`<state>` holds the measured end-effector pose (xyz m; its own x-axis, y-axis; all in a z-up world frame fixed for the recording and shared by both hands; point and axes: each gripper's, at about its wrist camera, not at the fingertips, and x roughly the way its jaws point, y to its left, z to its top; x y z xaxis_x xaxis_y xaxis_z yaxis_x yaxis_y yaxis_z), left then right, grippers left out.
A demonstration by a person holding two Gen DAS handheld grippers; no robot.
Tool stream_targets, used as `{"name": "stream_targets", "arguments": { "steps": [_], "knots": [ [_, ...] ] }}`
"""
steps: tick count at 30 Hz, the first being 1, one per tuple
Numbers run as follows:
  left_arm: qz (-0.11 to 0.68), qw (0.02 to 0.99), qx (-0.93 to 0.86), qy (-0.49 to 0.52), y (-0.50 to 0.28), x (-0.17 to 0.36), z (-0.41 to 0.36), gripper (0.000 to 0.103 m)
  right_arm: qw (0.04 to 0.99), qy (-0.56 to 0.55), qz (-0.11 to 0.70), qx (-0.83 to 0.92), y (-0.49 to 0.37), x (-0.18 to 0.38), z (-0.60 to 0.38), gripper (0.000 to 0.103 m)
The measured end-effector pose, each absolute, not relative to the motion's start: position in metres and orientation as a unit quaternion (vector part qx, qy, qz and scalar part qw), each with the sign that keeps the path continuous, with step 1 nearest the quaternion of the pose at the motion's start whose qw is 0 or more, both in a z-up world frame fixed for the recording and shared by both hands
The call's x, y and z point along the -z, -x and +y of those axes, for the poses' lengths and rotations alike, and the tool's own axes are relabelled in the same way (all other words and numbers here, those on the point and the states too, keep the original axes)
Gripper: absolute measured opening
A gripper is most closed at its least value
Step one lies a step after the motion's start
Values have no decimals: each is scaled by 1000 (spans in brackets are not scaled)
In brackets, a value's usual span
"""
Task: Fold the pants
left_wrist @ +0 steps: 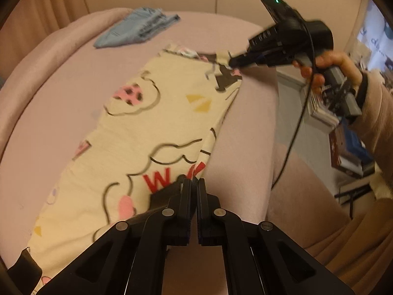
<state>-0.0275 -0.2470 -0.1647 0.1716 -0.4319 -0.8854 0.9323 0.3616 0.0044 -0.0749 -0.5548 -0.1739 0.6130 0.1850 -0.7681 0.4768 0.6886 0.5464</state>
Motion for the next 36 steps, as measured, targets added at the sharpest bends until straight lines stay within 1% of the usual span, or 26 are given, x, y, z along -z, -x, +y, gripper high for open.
{"name": "stream_targets", "arguments": {
  "steps": [3,6,7,9,12,14,17,18,20,21,22,23,24,25,27,28,30,33,36],
  "knots": [
    [441,694,485,-299,33,176,-254,0,809,-398,425,87,77,181,-562,7],
    [447,686,499,-284,40,173,-251,0,812,-386,428,91,75,178,-563,12],
    [443,688,501,-280,43,169,-246,0,815,-370,436,99,74,172,-560,24],
    [437,702,495,-267,40,157,-228,0,825,-326,441,138,76,157,-556,41],
    [431,737,468,-227,21,136,-191,0,856,-261,414,163,83,127,-545,41],
    [432,765,432,-203,-1,127,-164,0,873,-240,409,115,80,117,-526,42],
    [436,814,342,-176,-37,125,-117,0,871,-228,436,-13,62,120,-482,42],
    [449,821,315,-158,-47,127,-99,0,865,-214,452,-51,54,126,-463,39],
    [470,831,273,-120,-60,133,-56,0,850,-185,488,-78,44,143,-440,40],
    [476,835,252,-115,-63,136,-38,0,834,-155,525,-76,37,160,-430,40],
    [485,838,222,-114,-63,140,-15,0,824,-139,544,-69,33,171,-427,37],
    [490,840,206,-111,-61,142,-1,0,822,-127,551,-67,31,179,-426,37],
    [496,841,189,-106,-58,144,17,0,823,-119,551,-69,29,175,-426,38],
    [500,842,176,-98,-54,146,33,0,821,-110,557,-65,25,167,-424,41],
    [512,841,154,-85,-47,153,60,0,836,-96,536,-73,17,145,-415,42],
    [517,840,140,-87,-44,157,72,0,846,-88,516,-105,9,129,-402,47],
    [528,838,112,-82,-40,165,95,0,848,-78,504,-145,-7,117,-377,53],
    [522,848,89,-29,-34,163,133,0,837,-43,512,-188,-43,119,-319,53],
    [514,855,60,-11,-29,164,158,1,820,-14,511,-258,-62,126,-255,51]
  ]
}}
